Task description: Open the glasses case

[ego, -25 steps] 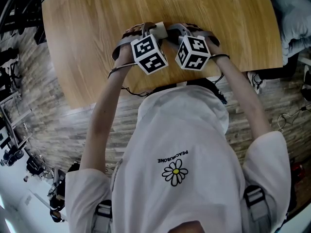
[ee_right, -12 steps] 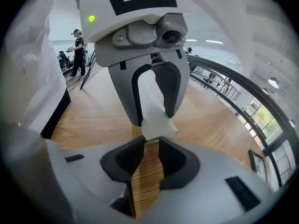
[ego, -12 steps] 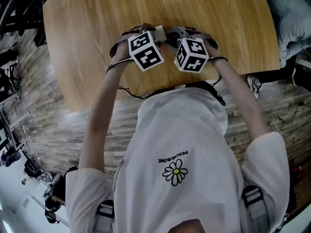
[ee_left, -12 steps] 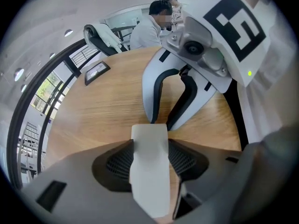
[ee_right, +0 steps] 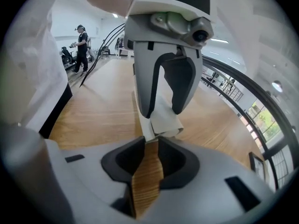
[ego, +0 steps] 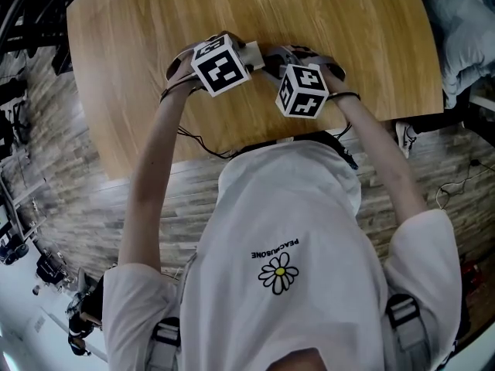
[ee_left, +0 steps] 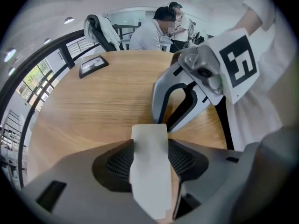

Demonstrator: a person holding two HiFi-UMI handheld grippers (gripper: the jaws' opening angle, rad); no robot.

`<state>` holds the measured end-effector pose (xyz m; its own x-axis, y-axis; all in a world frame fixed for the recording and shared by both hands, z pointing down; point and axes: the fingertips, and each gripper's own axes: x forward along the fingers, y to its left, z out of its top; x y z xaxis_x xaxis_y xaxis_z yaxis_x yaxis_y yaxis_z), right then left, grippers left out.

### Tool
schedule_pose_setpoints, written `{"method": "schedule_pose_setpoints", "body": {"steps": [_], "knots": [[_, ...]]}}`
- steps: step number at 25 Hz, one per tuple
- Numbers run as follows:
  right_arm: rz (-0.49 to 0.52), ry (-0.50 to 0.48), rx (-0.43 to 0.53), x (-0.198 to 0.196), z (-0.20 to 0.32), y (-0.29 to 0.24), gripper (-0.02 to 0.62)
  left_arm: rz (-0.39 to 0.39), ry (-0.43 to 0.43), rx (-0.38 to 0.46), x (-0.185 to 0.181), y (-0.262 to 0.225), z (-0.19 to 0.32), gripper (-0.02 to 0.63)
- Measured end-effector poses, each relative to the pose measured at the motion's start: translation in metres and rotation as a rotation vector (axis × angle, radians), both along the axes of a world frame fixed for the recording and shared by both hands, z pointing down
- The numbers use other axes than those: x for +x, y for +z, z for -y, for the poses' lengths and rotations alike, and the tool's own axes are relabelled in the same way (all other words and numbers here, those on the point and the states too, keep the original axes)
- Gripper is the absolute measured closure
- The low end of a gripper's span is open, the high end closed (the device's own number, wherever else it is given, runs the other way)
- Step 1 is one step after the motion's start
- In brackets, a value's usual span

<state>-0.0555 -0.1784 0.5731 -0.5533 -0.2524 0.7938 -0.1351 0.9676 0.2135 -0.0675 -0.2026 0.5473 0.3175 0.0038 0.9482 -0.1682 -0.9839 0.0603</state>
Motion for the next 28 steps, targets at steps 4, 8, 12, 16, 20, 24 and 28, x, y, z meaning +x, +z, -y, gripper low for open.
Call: {"method": "schedule_pose_setpoints", "body": {"steps": [4,8,12,16,20,24,28], "knots": [[0.003,-0.001,-0.01,0.0,0.0,0.001,0.497,-0.056,-0.006,-0.082,-0.002,-0.003,0.004,0.365],[0.004,0.0,-0.02,0.0,-0.001,0.002,0.499,-0.082,-0.011,-0.119,-0.001,-0.005,0.007,0.365],[0.003,0.0,-0.022,0.003,0.0,0.003,0.5,-0.057,0.008,-0.094,0.001,-0.003,0.006,0.368],[0.006,0.0,-0.037,0.0,0.0,0.002,0.502,-0.056,0.025,-0.051,0.0,-0.008,0.006,0.381],[-0.001,-0.008,-0.036,0.001,0.0,0.001,0.502,-0.051,0.036,-0.019,0.002,-0.012,0.006,0.405],[-0.01,-0.016,-0.03,0.001,0.0,0.001,0.503,-0.043,0.032,-0.008,0.001,-0.014,0.008,0.435],[-0.008,-0.014,-0.042,0.0,0.0,0.001,0.503,-0.043,0.027,0.051,-0.001,-0.025,0.012,0.532]]}}
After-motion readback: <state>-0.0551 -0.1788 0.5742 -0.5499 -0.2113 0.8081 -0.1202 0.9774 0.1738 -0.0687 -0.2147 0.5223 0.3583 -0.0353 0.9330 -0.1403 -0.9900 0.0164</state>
